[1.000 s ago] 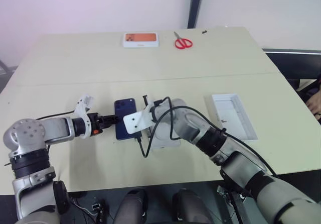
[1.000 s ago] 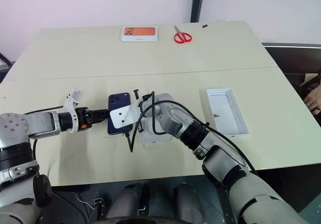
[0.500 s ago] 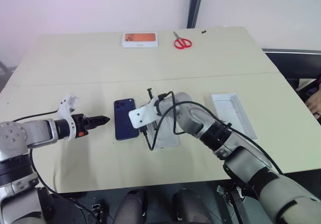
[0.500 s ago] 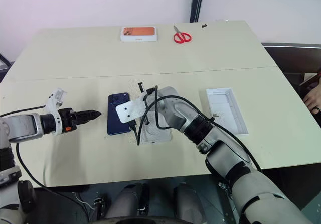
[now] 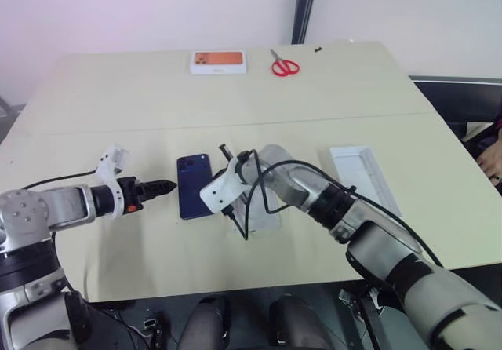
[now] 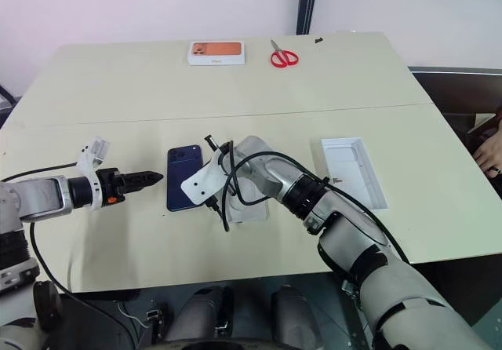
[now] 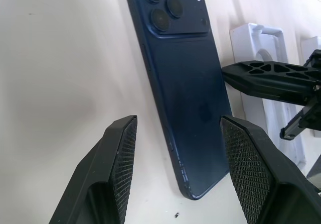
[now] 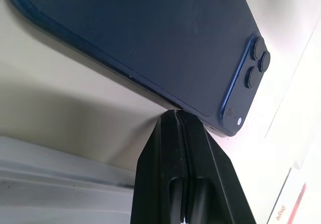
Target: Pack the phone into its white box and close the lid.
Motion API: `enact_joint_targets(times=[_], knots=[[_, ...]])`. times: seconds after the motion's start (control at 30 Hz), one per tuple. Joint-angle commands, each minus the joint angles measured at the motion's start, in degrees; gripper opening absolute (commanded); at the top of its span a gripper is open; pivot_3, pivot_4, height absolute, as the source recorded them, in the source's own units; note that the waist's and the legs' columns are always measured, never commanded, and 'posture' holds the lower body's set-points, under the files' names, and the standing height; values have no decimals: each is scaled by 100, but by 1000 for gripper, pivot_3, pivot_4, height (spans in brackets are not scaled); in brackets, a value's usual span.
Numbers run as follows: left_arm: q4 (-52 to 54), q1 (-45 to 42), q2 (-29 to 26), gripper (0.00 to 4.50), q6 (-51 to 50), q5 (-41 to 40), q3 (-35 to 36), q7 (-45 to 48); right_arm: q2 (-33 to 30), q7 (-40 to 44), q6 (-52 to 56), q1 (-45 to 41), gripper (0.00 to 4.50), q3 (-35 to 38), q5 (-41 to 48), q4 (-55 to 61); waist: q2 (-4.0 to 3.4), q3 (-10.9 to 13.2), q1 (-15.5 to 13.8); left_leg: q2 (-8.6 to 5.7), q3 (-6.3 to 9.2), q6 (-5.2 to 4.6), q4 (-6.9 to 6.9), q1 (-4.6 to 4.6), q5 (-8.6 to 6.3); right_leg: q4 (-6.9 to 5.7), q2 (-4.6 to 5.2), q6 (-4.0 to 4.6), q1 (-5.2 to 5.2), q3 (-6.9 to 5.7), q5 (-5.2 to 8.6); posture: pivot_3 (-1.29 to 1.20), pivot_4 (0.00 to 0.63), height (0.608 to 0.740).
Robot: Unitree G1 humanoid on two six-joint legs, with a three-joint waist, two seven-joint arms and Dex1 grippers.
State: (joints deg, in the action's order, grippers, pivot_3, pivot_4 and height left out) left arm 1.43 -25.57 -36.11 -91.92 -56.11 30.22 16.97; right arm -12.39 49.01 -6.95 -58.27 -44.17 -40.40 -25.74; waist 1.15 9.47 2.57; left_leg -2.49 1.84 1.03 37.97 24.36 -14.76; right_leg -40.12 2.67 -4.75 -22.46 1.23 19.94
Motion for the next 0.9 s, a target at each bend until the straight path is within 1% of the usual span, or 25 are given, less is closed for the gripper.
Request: enact_joint_targets(times=[0.03, 0.3, 0.47, 0.63, 0.9], knots=[[213, -54, 23, 2760, -3, 44, 17, 64, 181, 32, -107, -47, 0, 125, 170, 30, 0, 0, 2, 0, 0, 0, 0, 0, 0, 0, 0, 0, 0, 0, 0, 0, 150, 740], [204, -81, 163, 2760, -54, 129, -94, 96, 585, -215, -116, 50, 0, 228, 362, -243, 0, 0, 40, 5, 0, 3, -4, 0, 2, -1, -4, 0, -3, 0, 0, 0, 150, 740], [185, -70, 243, 2760, -58, 148, -174, 139, 738, -160, 57, 180, 0, 362, 522, -256, 0, 0, 50, 5, 0, 3, -4, -1, 2, -1, -4, 0, -2, 0, 0, 0, 150, 740], [177, -59, 383, 2760, -58, 123, -202, 164, 761, -55, 222, 330, 0, 434, 588, -151, 0, 0, 68, 5, 0, 4, -6, -3, 2, -1, -4, 0, -1, 0, 0, 0, 150, 740], [197, -66, 872, 2760, -58, -216, -96, 15, 719, 55, 335, 492, 0, 458, 606, -10, 0, -1, 71, 5, 0, 4, -5, -3, 2, -2, -4, 0, 0, 0, 0, 0, 150, 740]])
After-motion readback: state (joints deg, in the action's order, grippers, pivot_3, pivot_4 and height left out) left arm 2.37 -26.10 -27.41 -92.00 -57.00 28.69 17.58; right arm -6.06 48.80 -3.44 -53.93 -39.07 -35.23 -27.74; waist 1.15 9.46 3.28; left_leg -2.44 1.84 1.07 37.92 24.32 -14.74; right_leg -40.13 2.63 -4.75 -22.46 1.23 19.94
